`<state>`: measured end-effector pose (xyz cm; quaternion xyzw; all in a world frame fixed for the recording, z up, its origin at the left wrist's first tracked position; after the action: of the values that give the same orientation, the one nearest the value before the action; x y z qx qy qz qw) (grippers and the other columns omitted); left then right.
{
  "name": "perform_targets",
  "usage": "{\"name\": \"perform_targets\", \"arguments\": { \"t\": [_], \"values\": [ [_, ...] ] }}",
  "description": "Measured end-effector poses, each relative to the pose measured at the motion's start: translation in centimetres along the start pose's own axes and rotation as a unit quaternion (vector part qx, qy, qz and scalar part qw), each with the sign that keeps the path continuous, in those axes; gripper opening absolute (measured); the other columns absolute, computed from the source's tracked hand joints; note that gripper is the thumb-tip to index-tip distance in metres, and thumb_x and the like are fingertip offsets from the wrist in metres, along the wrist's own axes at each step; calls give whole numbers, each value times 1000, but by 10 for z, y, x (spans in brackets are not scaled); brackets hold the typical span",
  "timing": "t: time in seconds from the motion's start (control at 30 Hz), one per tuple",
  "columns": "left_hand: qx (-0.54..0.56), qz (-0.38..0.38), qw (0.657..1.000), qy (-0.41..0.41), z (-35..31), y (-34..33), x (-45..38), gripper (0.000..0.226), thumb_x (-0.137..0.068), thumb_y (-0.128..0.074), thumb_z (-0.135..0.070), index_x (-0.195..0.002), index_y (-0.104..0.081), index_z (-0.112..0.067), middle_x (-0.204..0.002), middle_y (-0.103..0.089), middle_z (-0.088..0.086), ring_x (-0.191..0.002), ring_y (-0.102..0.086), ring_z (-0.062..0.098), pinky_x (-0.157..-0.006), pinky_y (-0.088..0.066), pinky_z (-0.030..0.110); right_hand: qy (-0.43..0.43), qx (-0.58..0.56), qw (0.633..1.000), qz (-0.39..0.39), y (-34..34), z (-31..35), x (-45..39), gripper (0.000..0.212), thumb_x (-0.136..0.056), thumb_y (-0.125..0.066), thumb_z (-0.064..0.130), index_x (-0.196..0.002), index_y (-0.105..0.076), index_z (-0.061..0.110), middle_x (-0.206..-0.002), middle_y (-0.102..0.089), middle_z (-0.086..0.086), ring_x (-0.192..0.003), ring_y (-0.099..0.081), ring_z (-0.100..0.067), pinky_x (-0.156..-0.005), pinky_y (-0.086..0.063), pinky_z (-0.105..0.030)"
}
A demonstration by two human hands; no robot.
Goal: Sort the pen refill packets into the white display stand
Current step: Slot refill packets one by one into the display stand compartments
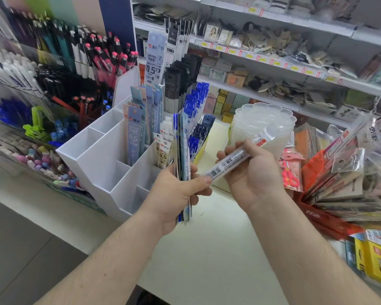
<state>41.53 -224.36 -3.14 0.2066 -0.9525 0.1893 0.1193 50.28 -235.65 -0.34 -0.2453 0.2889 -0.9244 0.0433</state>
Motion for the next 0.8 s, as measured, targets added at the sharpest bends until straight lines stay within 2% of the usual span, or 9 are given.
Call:
{"name": "perform_targets", "arguments": {
  "t": [0.1, 0.2, 0.3, 0.37, 0.43, 0.53, 0.63, 0.7, 0.8],
  "values": [
    [63, -17, 998, 4, -2, 4, -2, 24, -88, -65, 3, -91, -48, -15, -72, -63, 4, -54, -62, 12, -46, -41, 20, 68, 9, 998, 12, 6, 23, 2, 20, -102, -46, 16, -86, -56, 11, -58, -54, -2, -48, -59, -18, -54, -52, -26],
    [163, -9, 987, 14, -6, 7, -4, 19, -92, -58, 0, -87, -49, -16, -68, -60, 3, -51, -55, 10, -44, -42, 17, 99, 124, 984, 87, 14, 26, 9, 8, -91, -55, 7, -90, -60, 12, -57, -45, 0, -40, -39, -13, -41, -32, -18],
    [241, 0, 970, 42, -5, 4, -6, 17, -95, -54, -4, -84, -51, -18, -66, -58, 1, -49, -50, 9, -42, -41, 15, 86, 316, 919, 218, 16, 1, 25, 25, -63, -64, 1, -81, -74, 16, -61, -48, 0, -45, -36, -12, -44, -27, -18],
    [268, 12, 962, 55, -4, 1, -6, 13, -92, -56, -7, -86, -52, -18, -67, -56, 1, -48, -50, 8, -41, -41, 15, 77, 424, 861, 269, 15, -12, 36, 32, -61, -68, 7, -87, -75, 23, -66, -51, 3, -56, -41, -15, -50, -30, -22],
    [278, 24, 958, 61, -3, -1, -6, 14, -80, -62, -12, -90, -55, -18, -70, -56, 0, -49, -52, 8, -42, -44, 15, 75, 450, 839, 295, 12, -18, 42, 31, -64, -72, 11, -91, -73, 27, -64, -49, 5, -57, -40, -13, -49, -32, -21],
    [268, 40, 961, 58, -3, -2, -5, 24, -72, -64, -16, -96, -61, -16, -73, -57, 1, -54, -59, 11, -48, -52, 20, 111, 433, 839, 311, 4, -19, 48, 20, -70, -76, 7, -79, -72, 25, -61, -52, 12, -55, -44, -7, -51, -38, -17],
    [238, 53, 968, 55, -2, -3, -3, 34, -72, -64, -18, -106, -65, -14, -68, -61, 1, -62, -66, 14, -57, -59, 26, 148, 428, 837, 308, 6, -15, 48, 24, -79, -74, -3, -72, -63, 16, -63, -61, 17, -57, -50, -2, -57, -42, -16],
    [203, 50, 977, 46, -2, -2, -1, 43, -72, -65, -20, -115, -64, -13, -65, -64, 0, -63, -67, 14, -57, -59, 28, 161, 438, 834, 294, 8, -14, 49, 19, -78, -74, 6, -71, -63, 20, -64, -60, 9, -58, -49, -8, -57, -40, -24],
    [152, 33, 987, 29, -2, 0, 0, 53, -69, -69, -20, -120, -62, -10, -70, -68, 1, -63, -68, 16, -53, -57, 31, 184, 438, 840, 263, 14, -16, 46, 25, -83, -73, -4, -71, -64, 16, -64, -66, 12, -65, -59, 3, -61, -45, -16]
  ]
}}
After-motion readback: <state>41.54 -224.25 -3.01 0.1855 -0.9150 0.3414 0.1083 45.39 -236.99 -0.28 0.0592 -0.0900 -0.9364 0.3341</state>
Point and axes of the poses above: each hand's wrist, its own x-axis away from the middle knuckle, its own y-axis out of the back of the hand, z = x × y, the point moved 6 cm from there along -x, towards the middle knuckle
